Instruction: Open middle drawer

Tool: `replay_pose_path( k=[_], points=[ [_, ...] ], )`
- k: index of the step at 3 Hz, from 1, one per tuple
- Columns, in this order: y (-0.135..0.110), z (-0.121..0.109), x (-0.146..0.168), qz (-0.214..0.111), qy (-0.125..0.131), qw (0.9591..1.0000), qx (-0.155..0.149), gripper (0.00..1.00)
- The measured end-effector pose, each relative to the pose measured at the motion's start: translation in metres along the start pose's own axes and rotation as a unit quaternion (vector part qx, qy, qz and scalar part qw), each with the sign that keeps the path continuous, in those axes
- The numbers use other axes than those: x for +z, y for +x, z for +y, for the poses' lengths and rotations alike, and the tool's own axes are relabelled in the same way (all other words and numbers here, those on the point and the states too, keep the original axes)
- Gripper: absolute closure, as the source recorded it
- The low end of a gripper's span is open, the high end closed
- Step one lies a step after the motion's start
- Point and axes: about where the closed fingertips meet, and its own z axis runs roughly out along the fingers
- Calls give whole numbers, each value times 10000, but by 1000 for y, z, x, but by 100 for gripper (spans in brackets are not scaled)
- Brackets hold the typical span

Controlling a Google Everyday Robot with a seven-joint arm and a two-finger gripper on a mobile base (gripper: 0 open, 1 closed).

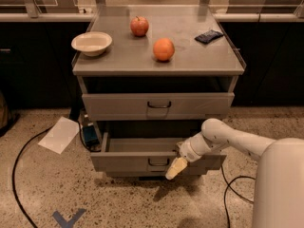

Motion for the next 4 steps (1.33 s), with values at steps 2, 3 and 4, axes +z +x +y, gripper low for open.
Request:
replay_pose_path(
  k=[2,3,4],
  points=[
    [-1,8,6,6,14,10000,-83,0],
    [2,33,6,-60,42,9998,-164,0],
    [12,70,-1,-112,-143,9998,-106,0]
  ],
)
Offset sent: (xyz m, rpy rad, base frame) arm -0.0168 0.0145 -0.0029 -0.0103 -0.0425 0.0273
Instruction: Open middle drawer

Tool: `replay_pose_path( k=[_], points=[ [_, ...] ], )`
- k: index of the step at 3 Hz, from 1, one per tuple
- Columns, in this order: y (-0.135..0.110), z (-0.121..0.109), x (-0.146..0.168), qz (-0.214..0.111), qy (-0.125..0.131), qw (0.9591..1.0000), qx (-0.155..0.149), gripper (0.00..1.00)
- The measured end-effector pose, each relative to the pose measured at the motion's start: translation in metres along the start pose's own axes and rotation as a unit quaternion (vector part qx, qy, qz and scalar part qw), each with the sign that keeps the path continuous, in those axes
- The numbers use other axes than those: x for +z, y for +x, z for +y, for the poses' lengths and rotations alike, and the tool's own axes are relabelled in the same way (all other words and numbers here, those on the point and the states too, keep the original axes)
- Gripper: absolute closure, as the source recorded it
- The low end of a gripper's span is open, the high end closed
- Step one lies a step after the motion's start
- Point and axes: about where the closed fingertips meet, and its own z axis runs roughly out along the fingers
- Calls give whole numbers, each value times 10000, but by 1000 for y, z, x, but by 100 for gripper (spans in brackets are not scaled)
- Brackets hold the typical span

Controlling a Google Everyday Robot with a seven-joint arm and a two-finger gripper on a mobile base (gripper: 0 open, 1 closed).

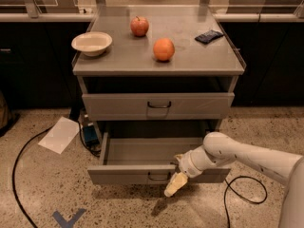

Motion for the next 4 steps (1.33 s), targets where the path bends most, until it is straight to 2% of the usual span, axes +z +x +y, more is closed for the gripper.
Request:
replay_pose_path(
  k=[1,2,3,4],
  points=[
    [0,0,0,0,-1,10000,-1,0],
    [-2,8,8,99,-242,9996,-141,0],
    [1,33,10,176,-682,9973,-228,0],
    [0,62,0,39,-939,9953,-225,0]
  ],
)
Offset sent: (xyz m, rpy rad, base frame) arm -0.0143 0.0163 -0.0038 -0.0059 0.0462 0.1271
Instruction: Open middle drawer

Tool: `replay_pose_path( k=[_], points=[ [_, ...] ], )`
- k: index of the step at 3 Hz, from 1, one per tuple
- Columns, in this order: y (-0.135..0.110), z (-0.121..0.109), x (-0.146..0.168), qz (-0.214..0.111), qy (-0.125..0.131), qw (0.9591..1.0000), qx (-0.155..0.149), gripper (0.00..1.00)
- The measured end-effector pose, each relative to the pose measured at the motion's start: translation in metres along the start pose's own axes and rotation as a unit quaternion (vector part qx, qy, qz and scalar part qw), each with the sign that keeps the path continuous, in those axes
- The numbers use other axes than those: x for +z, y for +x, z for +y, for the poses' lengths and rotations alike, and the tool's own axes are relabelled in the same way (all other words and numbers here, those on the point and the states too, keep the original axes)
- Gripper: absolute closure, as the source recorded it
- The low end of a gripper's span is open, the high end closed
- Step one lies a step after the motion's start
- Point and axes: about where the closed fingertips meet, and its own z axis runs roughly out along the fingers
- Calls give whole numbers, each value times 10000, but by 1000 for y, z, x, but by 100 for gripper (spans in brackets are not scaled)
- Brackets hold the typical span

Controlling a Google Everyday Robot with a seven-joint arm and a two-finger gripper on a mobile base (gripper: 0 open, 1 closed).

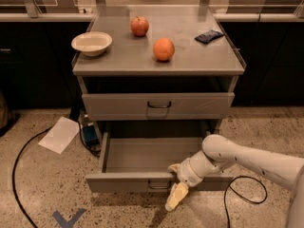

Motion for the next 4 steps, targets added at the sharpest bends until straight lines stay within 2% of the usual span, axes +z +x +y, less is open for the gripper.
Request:
replay_pose_path(
  k=[1,2,4],
  points=[
    [-2,35,-6,-210,-26,9997,125,0],
    [-1,35,-6,-210,-27,9997,126,0],
    [3,35,3,-84,-236,9994,233,0]
  ],
)
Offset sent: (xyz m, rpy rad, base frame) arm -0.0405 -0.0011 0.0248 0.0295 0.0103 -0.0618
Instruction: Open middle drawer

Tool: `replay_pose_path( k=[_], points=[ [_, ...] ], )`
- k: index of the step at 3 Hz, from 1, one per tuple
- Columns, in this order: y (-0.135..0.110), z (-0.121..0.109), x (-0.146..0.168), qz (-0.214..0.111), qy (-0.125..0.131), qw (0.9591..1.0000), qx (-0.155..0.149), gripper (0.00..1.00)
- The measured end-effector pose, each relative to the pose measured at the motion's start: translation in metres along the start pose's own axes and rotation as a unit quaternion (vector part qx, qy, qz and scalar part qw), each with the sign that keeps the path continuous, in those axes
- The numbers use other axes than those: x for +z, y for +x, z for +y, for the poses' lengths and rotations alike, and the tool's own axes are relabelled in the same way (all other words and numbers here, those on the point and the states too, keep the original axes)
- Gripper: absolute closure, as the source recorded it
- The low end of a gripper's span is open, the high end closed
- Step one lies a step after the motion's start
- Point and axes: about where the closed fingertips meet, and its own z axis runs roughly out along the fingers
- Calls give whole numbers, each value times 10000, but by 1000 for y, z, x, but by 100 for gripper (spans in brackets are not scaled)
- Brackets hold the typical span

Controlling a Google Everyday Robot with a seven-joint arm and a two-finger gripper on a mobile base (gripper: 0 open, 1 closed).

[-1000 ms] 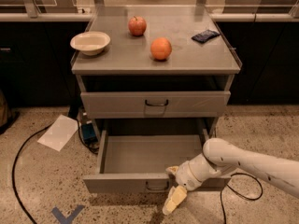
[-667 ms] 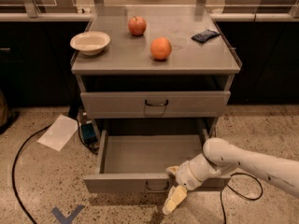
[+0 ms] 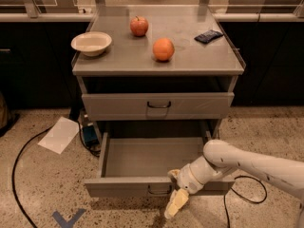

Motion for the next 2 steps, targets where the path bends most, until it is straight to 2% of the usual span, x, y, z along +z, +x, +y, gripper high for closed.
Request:
replay_pose_path(
  k=[1,2],
  points=[
    [13,57,-13,144,-471,9983,327,0],
    [13,57,-13,144,-472,9982,327,0]
  ],
)
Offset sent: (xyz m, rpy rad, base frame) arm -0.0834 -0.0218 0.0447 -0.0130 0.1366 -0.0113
